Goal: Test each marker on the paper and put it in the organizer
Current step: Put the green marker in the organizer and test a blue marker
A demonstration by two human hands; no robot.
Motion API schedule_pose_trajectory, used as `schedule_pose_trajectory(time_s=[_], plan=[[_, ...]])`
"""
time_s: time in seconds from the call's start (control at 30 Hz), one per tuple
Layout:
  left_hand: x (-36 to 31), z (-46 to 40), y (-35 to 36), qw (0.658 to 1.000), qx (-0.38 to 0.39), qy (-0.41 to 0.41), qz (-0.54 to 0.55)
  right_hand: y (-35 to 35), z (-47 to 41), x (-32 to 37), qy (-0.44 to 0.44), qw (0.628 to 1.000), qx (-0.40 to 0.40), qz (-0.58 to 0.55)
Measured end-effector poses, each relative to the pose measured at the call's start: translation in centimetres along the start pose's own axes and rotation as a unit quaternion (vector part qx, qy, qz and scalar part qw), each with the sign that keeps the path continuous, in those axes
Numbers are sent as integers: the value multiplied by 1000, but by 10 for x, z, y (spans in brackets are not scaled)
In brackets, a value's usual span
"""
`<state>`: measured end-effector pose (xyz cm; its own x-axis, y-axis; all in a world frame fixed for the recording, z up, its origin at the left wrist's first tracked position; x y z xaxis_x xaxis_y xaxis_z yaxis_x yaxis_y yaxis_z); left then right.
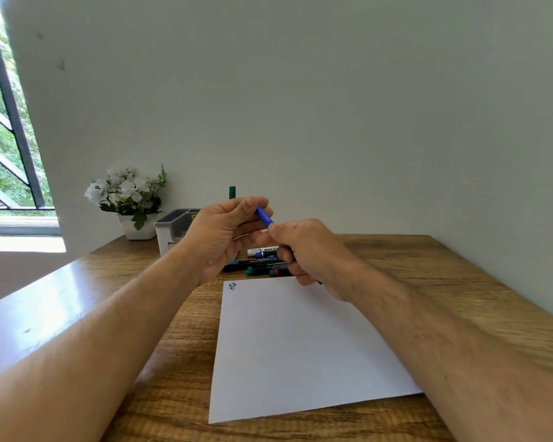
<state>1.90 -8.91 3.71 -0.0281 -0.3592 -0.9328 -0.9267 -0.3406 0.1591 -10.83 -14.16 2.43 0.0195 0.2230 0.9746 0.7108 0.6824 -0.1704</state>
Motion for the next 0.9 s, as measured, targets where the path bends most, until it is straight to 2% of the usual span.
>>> schedule_pose_trajectory(time_s=[0.53, 0.77, 0.9], plan=[[3, -2, 4, 999, 39, -1, 34, -7, 1, 3, -25, 997, -65, 21], [-3, -5, -13, 997, -40, 8, 63, -10, 7, -2, 5, 995, -94, 45], [-4, -6, -22, 997, -68, 17, -6, -6, 6, -11, 48, 993, -94, 50]])
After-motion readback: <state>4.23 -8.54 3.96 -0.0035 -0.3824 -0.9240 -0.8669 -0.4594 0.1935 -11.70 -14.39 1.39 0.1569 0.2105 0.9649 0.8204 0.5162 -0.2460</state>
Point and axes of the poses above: each hand's wrist, its own z-axis away from the middle knuckle, its own y-axis out of the palm, x = y × z, the point moved 8 cm from there along -z, towards the middle knuckle, and after that the axes turned 8 degrees about -z, right-handed, at the moved point
